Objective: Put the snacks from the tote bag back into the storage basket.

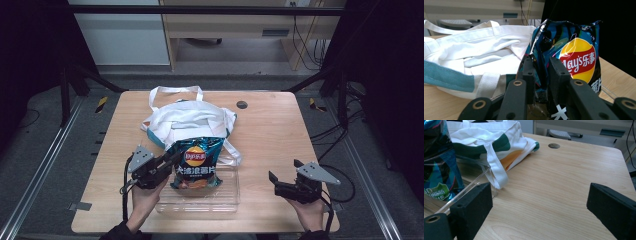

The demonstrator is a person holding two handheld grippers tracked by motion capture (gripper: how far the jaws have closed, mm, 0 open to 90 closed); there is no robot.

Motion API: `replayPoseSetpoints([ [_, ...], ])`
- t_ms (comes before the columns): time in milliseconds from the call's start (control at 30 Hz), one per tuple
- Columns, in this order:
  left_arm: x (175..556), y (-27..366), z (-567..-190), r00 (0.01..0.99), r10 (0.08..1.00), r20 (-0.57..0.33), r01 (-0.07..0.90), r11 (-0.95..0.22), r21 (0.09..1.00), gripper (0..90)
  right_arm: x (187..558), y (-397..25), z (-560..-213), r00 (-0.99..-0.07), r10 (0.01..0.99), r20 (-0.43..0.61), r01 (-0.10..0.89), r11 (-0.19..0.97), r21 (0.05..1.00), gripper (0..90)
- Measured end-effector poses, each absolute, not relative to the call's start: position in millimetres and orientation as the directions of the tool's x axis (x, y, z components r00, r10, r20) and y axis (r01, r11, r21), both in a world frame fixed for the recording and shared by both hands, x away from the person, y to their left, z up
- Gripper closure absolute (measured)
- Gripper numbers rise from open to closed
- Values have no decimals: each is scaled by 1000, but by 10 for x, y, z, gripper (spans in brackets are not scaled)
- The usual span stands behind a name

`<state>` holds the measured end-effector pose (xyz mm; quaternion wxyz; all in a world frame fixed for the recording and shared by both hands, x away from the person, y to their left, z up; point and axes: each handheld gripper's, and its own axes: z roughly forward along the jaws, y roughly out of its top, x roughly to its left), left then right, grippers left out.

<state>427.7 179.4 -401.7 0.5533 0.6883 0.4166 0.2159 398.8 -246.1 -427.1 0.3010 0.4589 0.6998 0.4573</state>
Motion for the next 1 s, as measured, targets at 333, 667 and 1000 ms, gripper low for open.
replayPoseSetpoints([
  [333, 4308, 1803, -4034, 538, 824, -176, 352, -30, 935, 667, 3992, -2454, -4276, -400, 917, -2, 370, 163, 915, 67],
  [667, 4308, 1824, -4020, 524, 834, -173, 360, -33, 932, 396, 3981, -2452, -4271, -399, 917, -5, 366, 165, 916, 67],
  [1000, 4249, 1821, -4003, 545, 828, -128, 337, -77, 938, 295, 3969, -2452, -4265, -404, 915, -2, 364, 163, 917, 67],
])
